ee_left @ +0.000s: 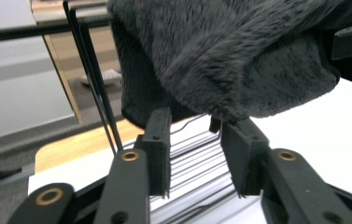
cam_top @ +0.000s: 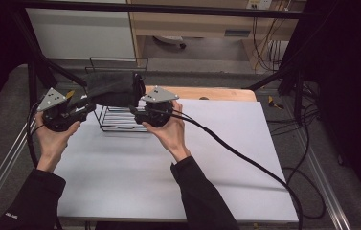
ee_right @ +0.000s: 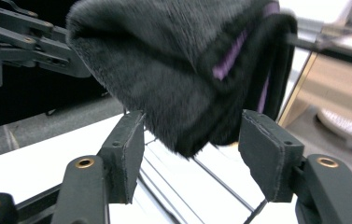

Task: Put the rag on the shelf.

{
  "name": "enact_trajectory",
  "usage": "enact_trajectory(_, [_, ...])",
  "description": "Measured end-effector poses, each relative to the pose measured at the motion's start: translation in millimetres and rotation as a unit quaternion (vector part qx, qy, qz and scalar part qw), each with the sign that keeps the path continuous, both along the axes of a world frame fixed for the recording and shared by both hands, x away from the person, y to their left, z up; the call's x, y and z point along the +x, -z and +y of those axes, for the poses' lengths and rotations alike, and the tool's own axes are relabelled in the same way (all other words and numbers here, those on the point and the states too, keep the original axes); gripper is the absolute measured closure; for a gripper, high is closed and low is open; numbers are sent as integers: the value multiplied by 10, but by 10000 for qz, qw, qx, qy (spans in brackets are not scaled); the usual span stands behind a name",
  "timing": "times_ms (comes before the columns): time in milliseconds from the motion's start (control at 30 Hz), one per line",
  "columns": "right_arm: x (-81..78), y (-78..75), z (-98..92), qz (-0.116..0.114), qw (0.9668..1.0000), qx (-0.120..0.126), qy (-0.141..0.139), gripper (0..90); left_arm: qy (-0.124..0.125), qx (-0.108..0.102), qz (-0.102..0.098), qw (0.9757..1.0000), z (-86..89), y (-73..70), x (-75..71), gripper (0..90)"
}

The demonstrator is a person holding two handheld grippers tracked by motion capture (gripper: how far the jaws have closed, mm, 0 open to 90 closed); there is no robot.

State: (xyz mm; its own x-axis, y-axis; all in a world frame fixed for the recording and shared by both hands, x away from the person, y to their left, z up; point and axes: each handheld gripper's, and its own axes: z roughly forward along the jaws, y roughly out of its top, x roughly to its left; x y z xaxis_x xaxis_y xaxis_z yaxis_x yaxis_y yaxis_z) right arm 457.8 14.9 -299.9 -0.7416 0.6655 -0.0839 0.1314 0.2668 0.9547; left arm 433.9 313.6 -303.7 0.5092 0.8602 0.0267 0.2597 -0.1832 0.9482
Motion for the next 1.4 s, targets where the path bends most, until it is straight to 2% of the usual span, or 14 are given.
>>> enact_trajectory(167, [23,118,-81,220,9996,-185,37,369,-16,-14,203,9998,-11,96,11,527])
enact_trajectory(233, [23,166,-121,295,9991,-307,22,328,-19,13,283,9996,-23,140,4,484])
enact_trajectory(367, [26,274,-245,502,9986,-184,-9,240,-18,59,459,9989,-52,232,-23,399])
enact_trajectory(533, [5,382,-461,707,9974,-170,9,172,15,157,673,9976,-106,339,-67,295])
enact_trajectory(667, [-43,450,-665,813,9963,-229,145,136,103,163,803,9966,-159,417,-115,238])
enact_trajectory(867, [-146,554,-1034,983,9946,-149,312,103,244,305,1001,9942,-276,541,-182,145])
enact_trajectory(1067, [-276,665,-1433,1098,9928,-16,471,86,374,375,1122,9923,-395,679,-267,112])
enact_trajectory(1200, [-374,758,-1668,1197,9914,-42,536,77,487,380,1157,9914,-463,778,-335,110])
enact_trajectory(1400, [-520,900,-1961,1365,9887,2,626,73,593,517,1205,9896,-522,927,-434,110])
